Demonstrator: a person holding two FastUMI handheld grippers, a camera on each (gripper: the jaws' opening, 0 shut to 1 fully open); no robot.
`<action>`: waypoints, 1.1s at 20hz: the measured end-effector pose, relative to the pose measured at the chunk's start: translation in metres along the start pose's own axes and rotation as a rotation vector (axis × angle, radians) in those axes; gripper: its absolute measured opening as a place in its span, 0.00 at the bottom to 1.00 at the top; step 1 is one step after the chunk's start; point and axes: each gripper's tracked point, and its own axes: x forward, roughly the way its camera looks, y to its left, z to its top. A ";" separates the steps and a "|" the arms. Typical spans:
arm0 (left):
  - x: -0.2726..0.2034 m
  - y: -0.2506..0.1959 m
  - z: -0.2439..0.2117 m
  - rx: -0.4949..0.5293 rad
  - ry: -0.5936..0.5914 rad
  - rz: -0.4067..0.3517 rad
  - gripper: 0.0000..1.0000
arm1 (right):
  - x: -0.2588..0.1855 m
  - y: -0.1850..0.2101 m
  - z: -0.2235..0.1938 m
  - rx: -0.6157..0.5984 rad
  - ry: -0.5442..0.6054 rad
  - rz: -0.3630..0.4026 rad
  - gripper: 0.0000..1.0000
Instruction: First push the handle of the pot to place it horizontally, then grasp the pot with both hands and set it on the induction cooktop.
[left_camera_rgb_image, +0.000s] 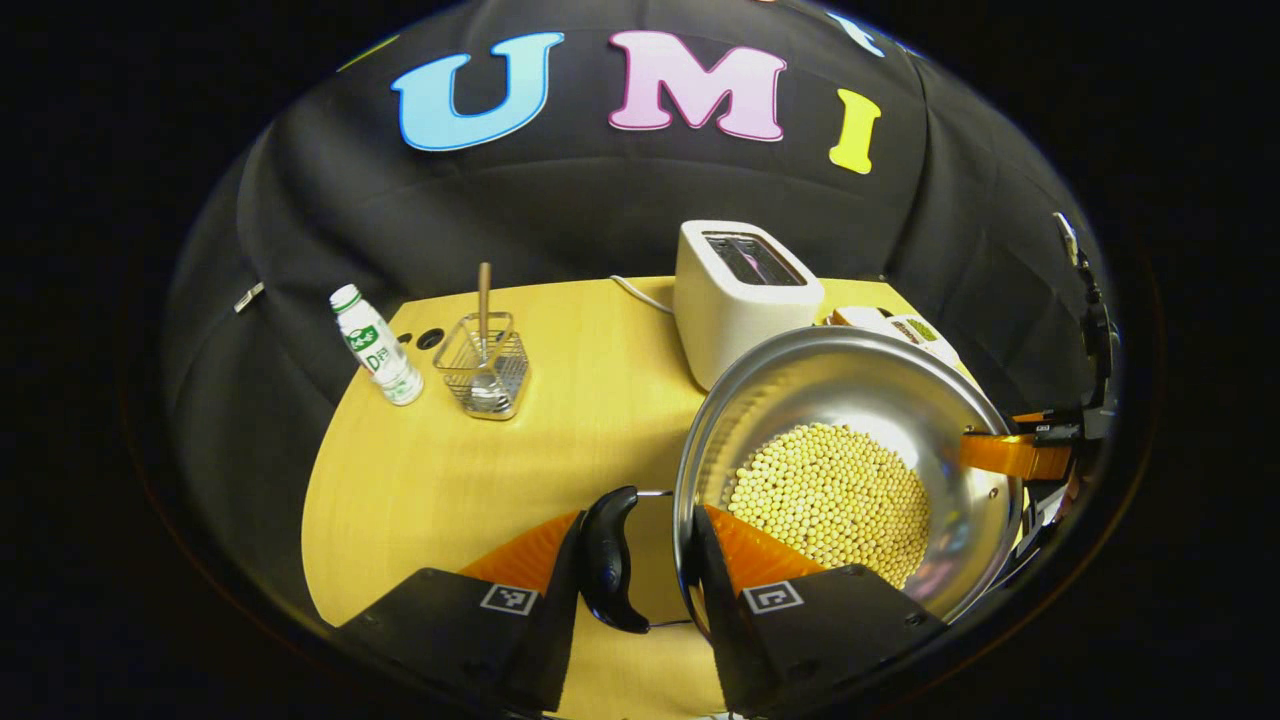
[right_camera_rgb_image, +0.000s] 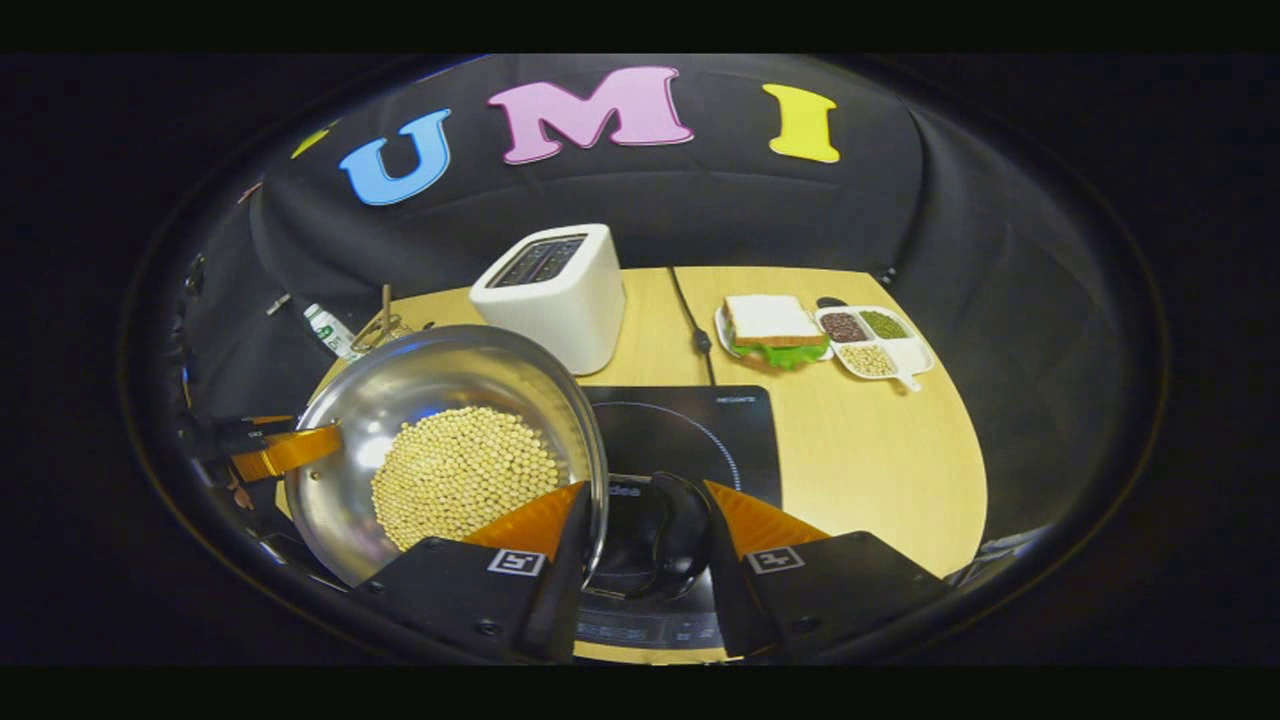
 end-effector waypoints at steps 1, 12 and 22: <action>0.004 -0.008 0.002 0.006 0.001 -0.005 0.60 | 0.001 -0.009 0.000 0.004 0.004 -0.006 0.58; 0.042 -0.064 0.013 0.031 0.019 -0.029 0.60 | 0.017 -0.069 -0.002 0.034 0.027 -0.034 0.58; 0.064 -0.075 0.002 0.018 0.033 -0.032 0.60 | 0.035 -0.085 -0.008 0.021 0.044 -0.046 0.58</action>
